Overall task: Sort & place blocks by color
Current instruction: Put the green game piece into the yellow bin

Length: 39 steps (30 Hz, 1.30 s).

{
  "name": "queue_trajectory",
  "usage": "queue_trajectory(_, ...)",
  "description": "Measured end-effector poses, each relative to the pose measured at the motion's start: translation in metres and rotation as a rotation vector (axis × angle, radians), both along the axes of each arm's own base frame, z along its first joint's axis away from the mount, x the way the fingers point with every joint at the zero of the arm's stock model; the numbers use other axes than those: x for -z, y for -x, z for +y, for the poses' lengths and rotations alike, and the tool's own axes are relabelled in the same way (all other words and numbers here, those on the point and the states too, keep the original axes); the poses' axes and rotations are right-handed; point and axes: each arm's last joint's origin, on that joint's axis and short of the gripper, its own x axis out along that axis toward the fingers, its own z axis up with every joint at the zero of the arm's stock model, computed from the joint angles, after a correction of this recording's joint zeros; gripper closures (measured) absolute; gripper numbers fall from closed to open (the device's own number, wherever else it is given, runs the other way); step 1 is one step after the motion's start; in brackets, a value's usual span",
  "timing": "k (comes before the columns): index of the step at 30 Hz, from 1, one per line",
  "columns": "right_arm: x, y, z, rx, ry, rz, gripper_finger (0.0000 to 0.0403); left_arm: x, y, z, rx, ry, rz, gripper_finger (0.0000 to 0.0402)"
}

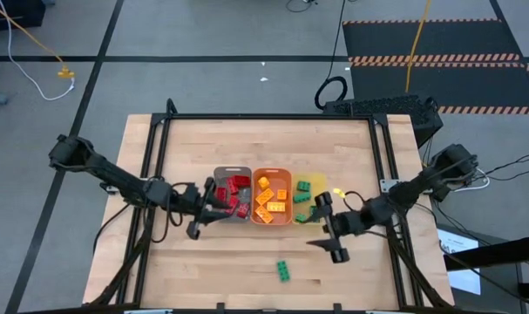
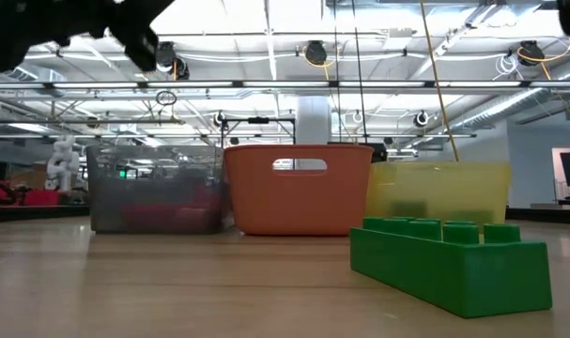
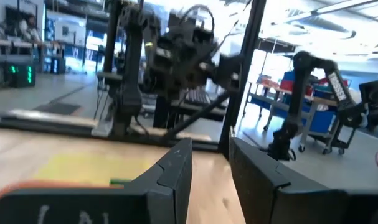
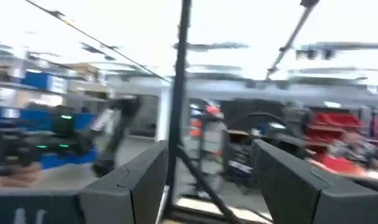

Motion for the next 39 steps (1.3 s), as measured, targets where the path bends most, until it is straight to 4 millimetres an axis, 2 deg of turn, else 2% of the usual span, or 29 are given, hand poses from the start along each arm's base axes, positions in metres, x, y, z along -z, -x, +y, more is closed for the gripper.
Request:
queue_trajectory(5,0.019,-0.017,-0.006,0.215,-0.157,0.17,0.0179,0.009,0.005,0.002,-0.001,-0.013,0.024,0.0293)
queue_trajectory(8,0.032,-0.032,-0.005,0.341,-0.216,0.36,0.0179,0.005,0.002,0.005,-0.025,-0.025,0.004,0.0293)
queue_trajectory(10,0.031,-0.044,0.0,0.386,-0.222,0.499,0.0179,0.002,0.003,0.007,-0.019,-0.018,-0.008,0.0293)
queue_trajectory(15,0.004,-0.071,0.016,0.466,-0.187,0.879,0.0179,-0.002,0.005,0.013,-0.03,-0.05,-0.027,0.0293)
queue_trajectory(19,-0.025,-0.087,0.025,0.41,-0.25,1.066,0.0179,-0.006,0.009,0.018,-0.051,-0.07,-0.023,0.0293)
queue_trajectory(22,-0.029,-0.097,0.034,0.345,-0.311,1.211,0.0179,-0.007,0.012,0.022,-0.065,-0.082,0.012,0.0293)
queue_trajectory(26,-0.014,-0.112,0.046,0.299,-0.375,1.395,0.0179,-0.01,0.018,0.027,-0.085,-0.082,0.032,0.0293)
queue_trajectory(32,0.025,-0.128,0.064,0.179,-0.516,1.654,0.0179,-0.016,0.025,0.03,-0.089,-0.083,0.027,0.0293)
queue_trajectory(36,0.04,-0.131,0.069,0.186,-0.69,1.77,0.0179,-0.017,0.028,0.031,-0.09,-0.091,0.024,0.0293)
queue_trajectory(39,0.043,-0.132,0.07,0.22,-0.806,1.805,0.0179,-0.018,0.028,0.031,-0.092,-0.103,0.018,0.0293)
